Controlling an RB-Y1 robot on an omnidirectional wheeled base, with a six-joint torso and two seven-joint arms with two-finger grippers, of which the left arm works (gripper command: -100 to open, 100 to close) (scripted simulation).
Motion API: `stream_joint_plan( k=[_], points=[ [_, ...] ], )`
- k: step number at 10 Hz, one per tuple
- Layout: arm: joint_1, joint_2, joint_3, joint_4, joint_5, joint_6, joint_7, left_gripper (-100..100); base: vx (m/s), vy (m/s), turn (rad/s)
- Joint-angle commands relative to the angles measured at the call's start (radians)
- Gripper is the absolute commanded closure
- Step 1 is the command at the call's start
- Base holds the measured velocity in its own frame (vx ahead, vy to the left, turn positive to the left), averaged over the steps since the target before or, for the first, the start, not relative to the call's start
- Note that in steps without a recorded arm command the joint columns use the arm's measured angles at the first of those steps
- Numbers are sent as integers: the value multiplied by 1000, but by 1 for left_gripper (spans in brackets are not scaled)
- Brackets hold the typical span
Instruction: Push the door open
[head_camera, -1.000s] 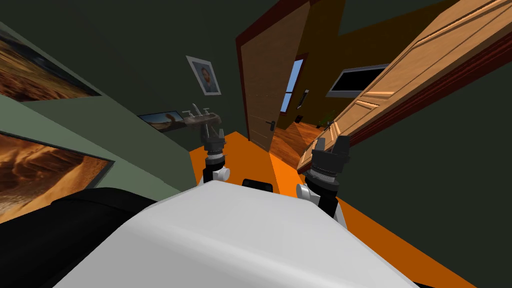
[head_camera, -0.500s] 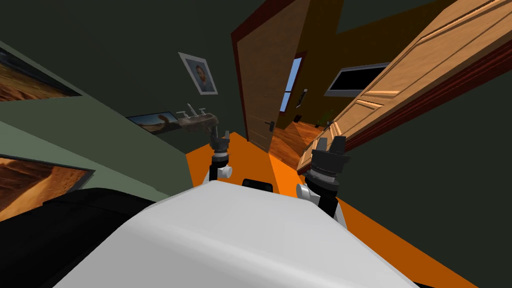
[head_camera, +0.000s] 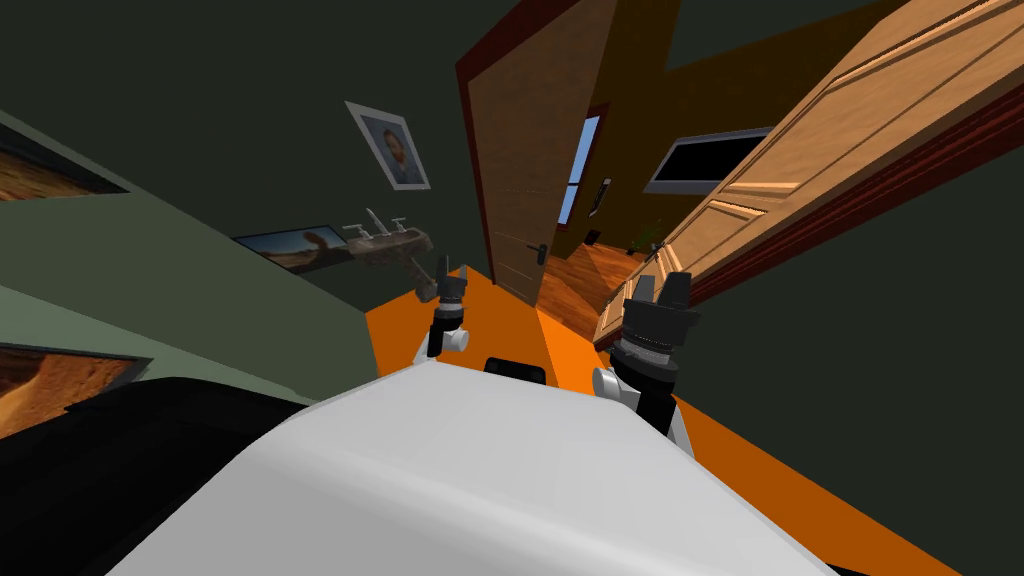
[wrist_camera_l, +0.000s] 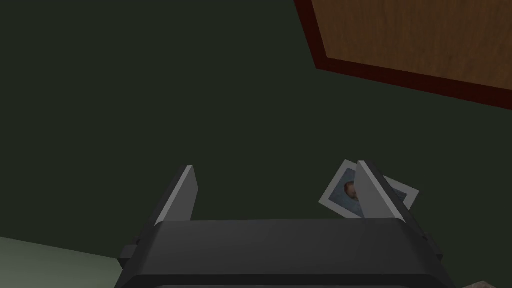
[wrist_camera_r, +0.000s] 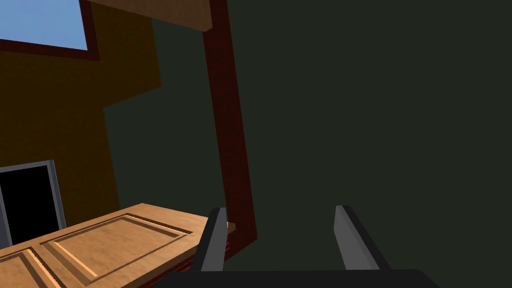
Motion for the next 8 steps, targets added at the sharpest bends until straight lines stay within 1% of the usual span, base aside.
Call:
stream_joint_plan(
  k=[1,2,3,7,8],
  points=[
    [-20,5,-6,43,-2,0,0,-100,85,14,-41],
    [-38,9,-7,70,-2,2,1,-100,92,18,-49],
    [-38,9,-7,72,-2,2,1,-100,62,18,-24],
    [-111,24,-13,192,-2,13,5,-100,83,14,-52],
    [-111,24,-13,192,-2,13,5,-100,66,6,-14]
  ],
)
